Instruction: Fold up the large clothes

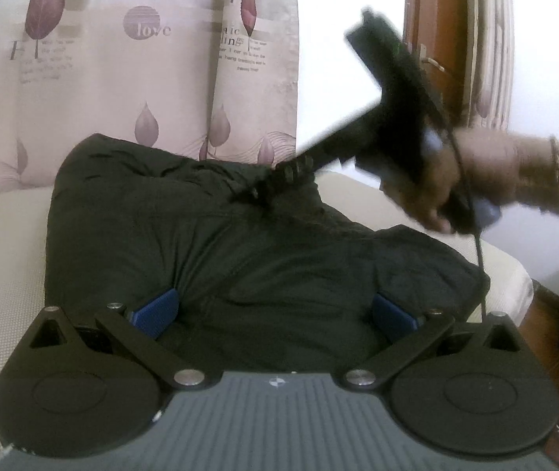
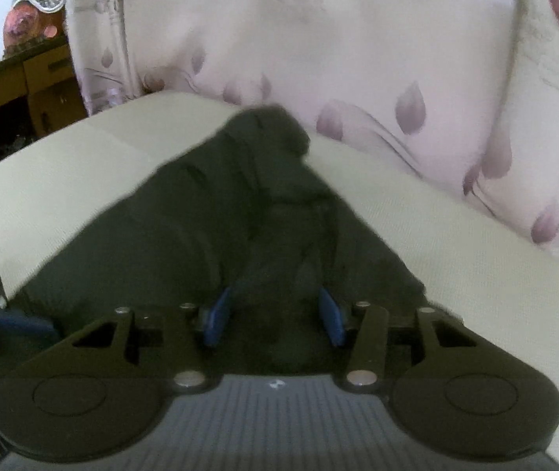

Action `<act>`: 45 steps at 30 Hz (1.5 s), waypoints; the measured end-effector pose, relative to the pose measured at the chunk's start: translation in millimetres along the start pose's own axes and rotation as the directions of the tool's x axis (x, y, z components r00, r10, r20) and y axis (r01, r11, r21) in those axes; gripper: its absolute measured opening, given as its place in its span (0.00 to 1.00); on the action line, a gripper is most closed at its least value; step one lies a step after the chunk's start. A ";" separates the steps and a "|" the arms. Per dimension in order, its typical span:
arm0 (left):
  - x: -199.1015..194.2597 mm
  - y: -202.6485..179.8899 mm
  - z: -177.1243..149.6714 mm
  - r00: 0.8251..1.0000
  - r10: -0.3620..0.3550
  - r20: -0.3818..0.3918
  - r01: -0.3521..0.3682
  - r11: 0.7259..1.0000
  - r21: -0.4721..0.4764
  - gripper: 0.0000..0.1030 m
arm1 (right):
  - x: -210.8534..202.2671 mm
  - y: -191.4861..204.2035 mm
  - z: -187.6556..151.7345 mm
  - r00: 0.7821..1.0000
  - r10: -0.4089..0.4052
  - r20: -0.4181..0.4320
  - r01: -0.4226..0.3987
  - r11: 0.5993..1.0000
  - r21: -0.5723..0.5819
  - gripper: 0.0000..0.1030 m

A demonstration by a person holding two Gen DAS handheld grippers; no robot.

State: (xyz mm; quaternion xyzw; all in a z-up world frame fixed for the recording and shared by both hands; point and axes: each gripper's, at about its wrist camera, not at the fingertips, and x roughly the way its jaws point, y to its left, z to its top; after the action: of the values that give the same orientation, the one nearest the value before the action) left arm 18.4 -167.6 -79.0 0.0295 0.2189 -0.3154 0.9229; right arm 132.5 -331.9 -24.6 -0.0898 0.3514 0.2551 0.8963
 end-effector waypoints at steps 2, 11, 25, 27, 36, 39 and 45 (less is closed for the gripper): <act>0.4 -0.6 0.3 1.000 -0.008 -0.001 0.008 1.000 -0.003 1.00 | 8.9 -1.4 -13.7 0.999 -0.042 -0.006 0.042 0.999 0.009 0.46; 3.7 0.4 1.0 0.999 -0.030 -0.011 0.030 1.000 -0.006 1.00 | 31.5 -23.4 -51.9 0.997 -0.002 0.078 -0.010 0.988 0.152 0.47; 3.5 1.1 -1.1 1.000 -0.006 -0.001 0.006 1.000 0.012 1.00 | -94.9 9.8 -116.5 0.991 -0.033 0.126 0.028 0.999 0.036 0.49; 3.5 0.4 -1.4 1.000 -0.008 -0.005 0.008 1.000 0.016 1.00 | -89.6 14.3 -130.4 0.993 -0.067 0.101 0.062 0.997 0.054 0.50; 4.6 13.3 0.2 0.999 0.032 -0.041 -0.028 0.995 0.099 1.00 | -54.6 19.9 -171.7 0.977 -0.110 0.182 0.021 0.900 0.436 0.52; -0.6 37.8 1.0 0.998 0.049 -0.046 -0.044 0.995 0.089 1.00 | -51.9 38.5 -164.6 0.976 -0.077 0.204 -0.022 0.896 0.443 0.54; -5.4 40.9 -0.2 0.996 0.088 -0.036 -0.085 0.993 0.079 1.00 | -49.0 51.3 -158.0 0.972 -0.017 0.234 -0.081 0.912 0.403 0.60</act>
State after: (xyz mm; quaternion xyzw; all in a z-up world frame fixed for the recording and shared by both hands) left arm 38.9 -131.8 -80.4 0.0808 0.2230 -0.2829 0.9294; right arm -17.1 -361.1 -107.0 0.1363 0.2909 0.1991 0.9258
